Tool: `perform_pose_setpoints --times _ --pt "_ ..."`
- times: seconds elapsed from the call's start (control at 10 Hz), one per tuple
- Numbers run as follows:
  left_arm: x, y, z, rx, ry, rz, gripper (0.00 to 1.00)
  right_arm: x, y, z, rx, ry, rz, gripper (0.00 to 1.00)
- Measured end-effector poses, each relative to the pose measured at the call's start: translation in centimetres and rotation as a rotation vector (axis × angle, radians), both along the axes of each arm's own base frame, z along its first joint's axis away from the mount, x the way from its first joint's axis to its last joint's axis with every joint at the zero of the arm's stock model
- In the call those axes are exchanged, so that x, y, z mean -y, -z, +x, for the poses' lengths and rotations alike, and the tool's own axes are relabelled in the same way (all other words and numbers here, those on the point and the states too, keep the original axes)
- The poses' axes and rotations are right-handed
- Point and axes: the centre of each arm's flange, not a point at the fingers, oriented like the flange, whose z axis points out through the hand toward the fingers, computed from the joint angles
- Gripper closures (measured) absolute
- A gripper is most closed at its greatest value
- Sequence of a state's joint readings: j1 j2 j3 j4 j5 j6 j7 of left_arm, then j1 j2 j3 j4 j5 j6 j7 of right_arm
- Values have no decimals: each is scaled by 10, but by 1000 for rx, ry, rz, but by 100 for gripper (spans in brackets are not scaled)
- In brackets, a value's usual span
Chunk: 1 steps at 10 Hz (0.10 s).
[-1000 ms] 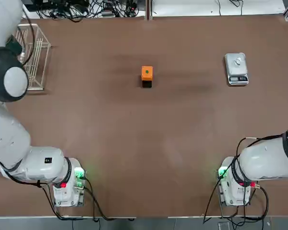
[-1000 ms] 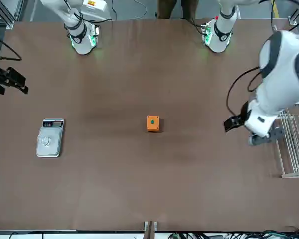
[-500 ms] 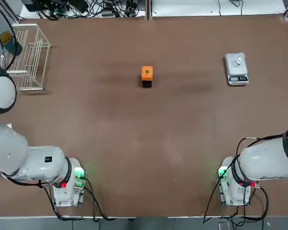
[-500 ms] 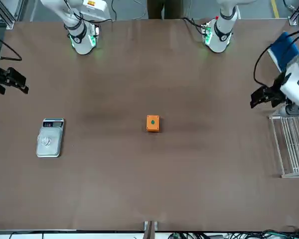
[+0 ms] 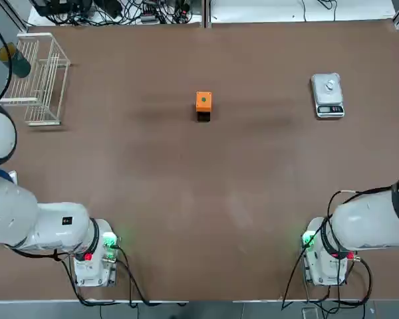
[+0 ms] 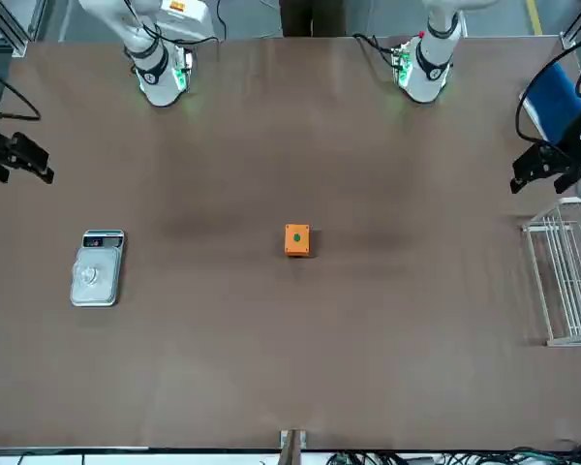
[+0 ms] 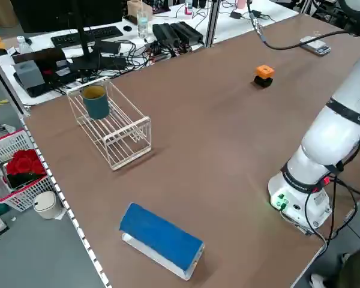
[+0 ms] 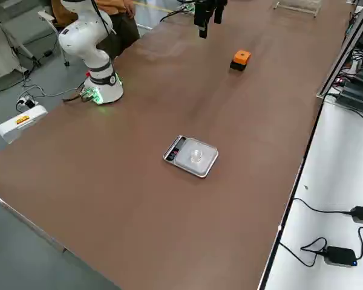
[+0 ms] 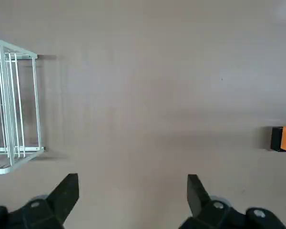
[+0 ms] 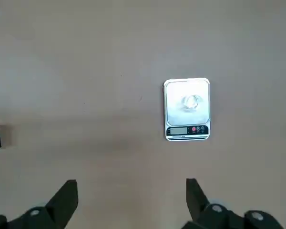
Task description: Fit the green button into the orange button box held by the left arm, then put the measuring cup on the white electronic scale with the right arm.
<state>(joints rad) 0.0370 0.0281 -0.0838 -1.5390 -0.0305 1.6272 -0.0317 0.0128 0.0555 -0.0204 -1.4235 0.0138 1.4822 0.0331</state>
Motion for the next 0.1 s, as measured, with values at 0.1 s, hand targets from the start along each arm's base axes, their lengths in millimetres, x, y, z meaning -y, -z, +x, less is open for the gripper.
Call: perform_pose_setpoints --times 0.1 --pt "0 0 0 0 7 1 0 -4 0 0 0 -6 1 0"
